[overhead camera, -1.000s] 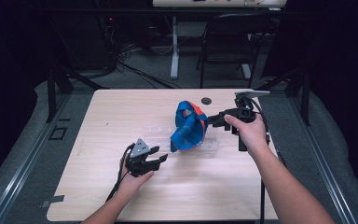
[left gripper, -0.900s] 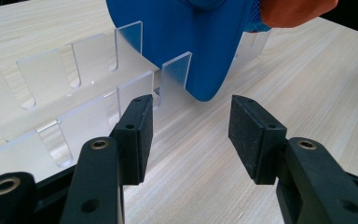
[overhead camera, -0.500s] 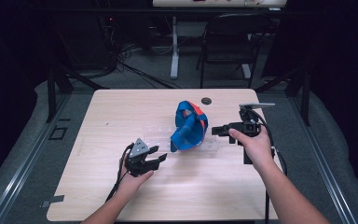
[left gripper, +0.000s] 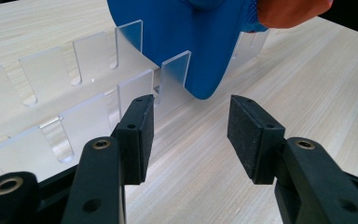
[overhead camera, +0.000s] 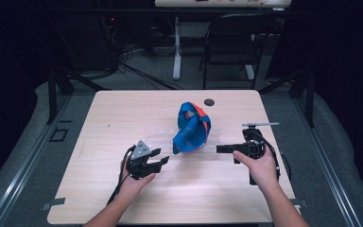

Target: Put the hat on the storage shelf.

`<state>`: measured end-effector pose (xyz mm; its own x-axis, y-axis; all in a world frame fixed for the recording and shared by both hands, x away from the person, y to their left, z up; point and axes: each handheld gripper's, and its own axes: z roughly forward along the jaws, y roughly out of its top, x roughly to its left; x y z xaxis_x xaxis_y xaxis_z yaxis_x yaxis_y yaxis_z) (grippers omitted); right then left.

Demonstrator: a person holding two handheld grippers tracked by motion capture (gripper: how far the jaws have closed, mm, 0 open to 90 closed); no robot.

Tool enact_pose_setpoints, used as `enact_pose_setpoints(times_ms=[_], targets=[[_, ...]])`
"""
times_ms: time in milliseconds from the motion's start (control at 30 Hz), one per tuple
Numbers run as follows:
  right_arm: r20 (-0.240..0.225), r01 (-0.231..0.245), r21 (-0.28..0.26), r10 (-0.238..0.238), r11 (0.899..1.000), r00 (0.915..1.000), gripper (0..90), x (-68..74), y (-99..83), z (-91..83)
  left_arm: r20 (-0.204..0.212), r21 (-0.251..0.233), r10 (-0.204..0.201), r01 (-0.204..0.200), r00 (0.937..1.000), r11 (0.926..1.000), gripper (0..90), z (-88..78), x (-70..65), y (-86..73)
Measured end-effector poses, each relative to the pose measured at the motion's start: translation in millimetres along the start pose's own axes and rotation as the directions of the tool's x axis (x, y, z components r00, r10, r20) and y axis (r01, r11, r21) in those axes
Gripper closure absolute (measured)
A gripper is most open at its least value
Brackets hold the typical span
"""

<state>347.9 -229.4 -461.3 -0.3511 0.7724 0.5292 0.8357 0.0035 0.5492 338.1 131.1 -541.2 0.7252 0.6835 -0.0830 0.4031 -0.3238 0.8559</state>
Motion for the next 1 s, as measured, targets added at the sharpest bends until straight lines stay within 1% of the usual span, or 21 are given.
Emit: enact_pose_setpoints(times_ms=[33, 100, 167, 333, 400, 467, 533, 633, 733, 800, 867, 900, 967, 1000], targets=[[0.011, 0.008, 0.001, -0.008, 1.0, 0.9999, 53.2, 0.0, -2.7, 2.8, 0.001, 0.002, 0.0, 0.0, 1.0, 1.0, 51.4, -0.3, -0.5, 0.0], [0.014, 0.02, 0.014, -0.02, 1.0, 0.9997, 53.7, -0.8, -6.6, 8.2, 0.001, 0.005, 0.003, -0.003, 1.0, 1.0, 51.4, -0.9, -1.9, -0.2], [0.018, 0.03, 0.012, -0.03, 0.999, 0.9994, 53.8, -1.7, -9.9, 12.3, 0.003, 0.009, 0.007, -0.007, 1.0, 0.9999, 51.4, -1.7, -2.5, -0.2], [0.032, 0.049, -0.023, -0.048, 0.999, 0.9983, 52.0, -3.9, -20.9, 17.4, 0.01, 0.014, 0.012, -0.013, 0.9999, 0.9998, 51.8, -2.5, -3.4, -0.2], [0.039, 0.052, -0.027, -0.051, 0.998, 0.9979, 51.7, -5.5, -27.1, 19.7, 0.011, 0.017, 0.009, -0.009, 0.9999, 0.9998, 51.8, -3.1, -3.5, -0.4], [0.035, 0.058, -0.031, -0.057, 0.998, 0.9978, 51.8, -7.8, -34.7, 23.0, 0.01, 0.021, 0.017, -0.018, 0.9998, 0.9996, 51.7, -3.8, -2.8, -0.3], [0.031, 0.064, -0.038, -0.063, 0.997, 0.9975, 51.9, -9.5, -43.2, 27.1, 0.014, 0.021, 0.011, -0.011, 0.9998, 0.9997, 51.5, -4.5, -2.9, -0.1], [0.034, 0.078, -0.044, -0.076, 0.996, 0.9965, 52.7, -12.3, -55.3, 32.4, 0.005, 0.016, 0.011, -0.011, 0.9999, 0.9998, 51.4, -4.8, -3.6, 0.5], [0.024, 0.089, -0.049, -0.088, 0.995, 0.9958, 52.8, -17.1, -64.8, 36.4, 0.003, 0.017, 0.009, -0.01, 1.0, 0.9998, 51.3, -4.8, -3.8, 0.7], [0.03, 0.098, -0.039, -0.097, 0.994, 0.9949, 52.9, -20.0, -70.1, 38.8, 0.012, 0.028, 0.015, -0.015, 0.9998, 0.9995, 52.1, -4.6, -4.1, 0.3], [0.017, 0.101, -0.037, -0.1, 0.994, 0.9948, 52.9, -23.0, -75.1, 40.9, 0.029, 0.024, 0.016, -0.017, 0.9994, 0.9996, 54.6, -4.1, -5.4, -0.5], [0.017, 0.104, -0.036, -0.103, 0.994, 0.9945, 53.7, -24.1, -77.6, 41.2, 0.024, 0.027, 0.02, -0.021, 0.9995, 0.9994, 55.1, -4.0, -6.2, -0.4], [0.008, 0.138, -0.041, -0.138, 0.99, 0.9905, 57.3, -26.6, -82.4, 40.8, 0.028, 0.027, 0.023, -0.024, 0.9994, 0.9994, 55.2, -3.3, -7.9, -0.8], [0.0, 0.146, -0.052, -0.146, 0.988, 0.9892, 57.7, -27.3, -84.7, 39.9, 0.027, 0.03, 0.025, -0.026, 0.9993, 0.9992, 55.2, -3.2, -8.7, -1.0]])
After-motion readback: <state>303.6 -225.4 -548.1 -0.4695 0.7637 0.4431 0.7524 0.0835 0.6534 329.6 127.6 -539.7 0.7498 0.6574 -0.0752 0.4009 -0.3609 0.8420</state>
